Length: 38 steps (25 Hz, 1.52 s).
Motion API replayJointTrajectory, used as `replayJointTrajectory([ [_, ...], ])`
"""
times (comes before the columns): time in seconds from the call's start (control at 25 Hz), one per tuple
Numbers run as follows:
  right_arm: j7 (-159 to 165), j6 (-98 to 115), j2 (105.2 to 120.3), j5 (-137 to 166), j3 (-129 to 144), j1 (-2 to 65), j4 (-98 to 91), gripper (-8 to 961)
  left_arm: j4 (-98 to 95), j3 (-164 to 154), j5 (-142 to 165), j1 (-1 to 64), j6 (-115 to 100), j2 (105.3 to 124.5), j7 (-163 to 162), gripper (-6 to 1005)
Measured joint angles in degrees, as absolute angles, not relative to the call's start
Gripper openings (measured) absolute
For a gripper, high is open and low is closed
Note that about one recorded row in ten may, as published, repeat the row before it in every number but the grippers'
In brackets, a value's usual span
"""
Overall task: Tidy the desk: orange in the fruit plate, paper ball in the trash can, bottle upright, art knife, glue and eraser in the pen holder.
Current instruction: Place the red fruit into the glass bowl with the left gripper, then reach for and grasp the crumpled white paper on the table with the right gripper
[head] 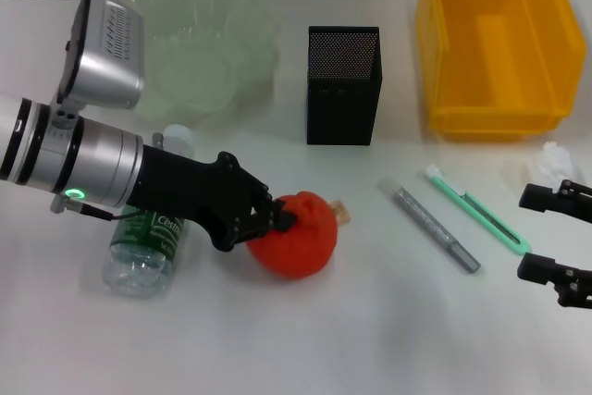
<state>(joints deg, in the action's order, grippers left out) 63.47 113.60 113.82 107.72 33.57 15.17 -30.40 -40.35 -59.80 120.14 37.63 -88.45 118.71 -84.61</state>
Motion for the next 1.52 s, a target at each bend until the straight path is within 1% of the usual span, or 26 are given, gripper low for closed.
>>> replayJointTrajectory([
  [0.16,63.01,113.60,113.82,107.72,33.47,15.04,-30.23,833,-40.94,-59.20,116.71,36.78,-89.11,118.49,-84.34,60],
  [0.36,61.84,113.60,113.82,107.53,32.86,14.99,-29.20,831,-43.36,-51.96,108.49,35.79,-89.89,118.23,-84.05,44],
  [0.56,61.23,113.60,114.34,107.53,32.84,15.39,-28.46,830,-43.99,-42.46,103.11,36.67,-83.97,118.29,-85.58,68],
  [0.68,60.65,113.61,114.94,107.62,32.85,15.52,-28.37,829,-43.85,-40.90,100.34,37.06,-73.69,118.26,-89.65,82],
  [0.92,60.56,113.62,115.25,107.66,32.87,15.61,-28.30,827,-42.45,-40.81,98.47,37.08,-67.54,118.37,-90.48,110],
  [1.04,60.55,113.64,115.36,107.67,32.87,15.56,-28.27,826,-41.87,-40.87,96.69,36.67,-68.38,118.22,-90.59,273],
  [1.08,60.57,113.66,115.39,107.64,32.82,15.30,-28.28,826,-42.06,-40.83,96.31,36.17,-70.94,117.86,-90.89,327],
  [1.12,60.57,113.66,115.39,107.64,32.82,15.30,-28.28,826,-42.06,-40.83,96.31,36.17,-70.94,117.86,-90.89,357],
  [1.16,61.16,113.98,115.21,107.49,32.00,14.87,-28.51,825,-42.08,-40.86,96.26,35.52,-77.15,116.68,-90.96,386],
  [1.2,61.16,113.98,115.21,107.49,32.00,14.87,-28.51,825,-42.08,-40.86,96.26,35.52,-77.15,116.68,-90.96,416],
  [1.24,61.80,114.30,115.04,107.47,31.05,14.64,-28.77,825,-41.96,-41.01,96.27,35.22,-81.35,115.91,-90.69,445],
  [1.28,63.23,115.57,114.44,107.58,28.50,13.93,-29.75,825,-41.85,-42.21,96.67,34.69,-91.00,114.32,-88.97,475],
  [1.32,63.23,115.57,114.44,107.58,28.50,13.93,-29.75,824,-41.85,-42.21,96.67,34.69,-91.00,114.32,-88.97,504],
  [1.36,63.91,116.34,114.11,107.67,27.20,13.59,-30.47,824,-41.85,-43.13,97.06,34.42,-95.83,113.61,-87.90,534],
  [1.44,66.40,118.27,113.45,107.85,24.29,12.94,-33.33,823,-41.87,-44.43,98.14,34.03,-103.58,112.87,-86.06,663],
  [1.48,71.25,118.72,113.21,108.27,21.70,12.39,-38.68,823,-42.25,-44.87,99.91,33.42,-109.09,112.86,-84.62,728],
  [1.52,74.93,118.23,113.41,108.97,20.77,12.16,-42.61,823,-42.44,-44.89,101.18,32.98,-110.60,113.07,-83.85,792],
])
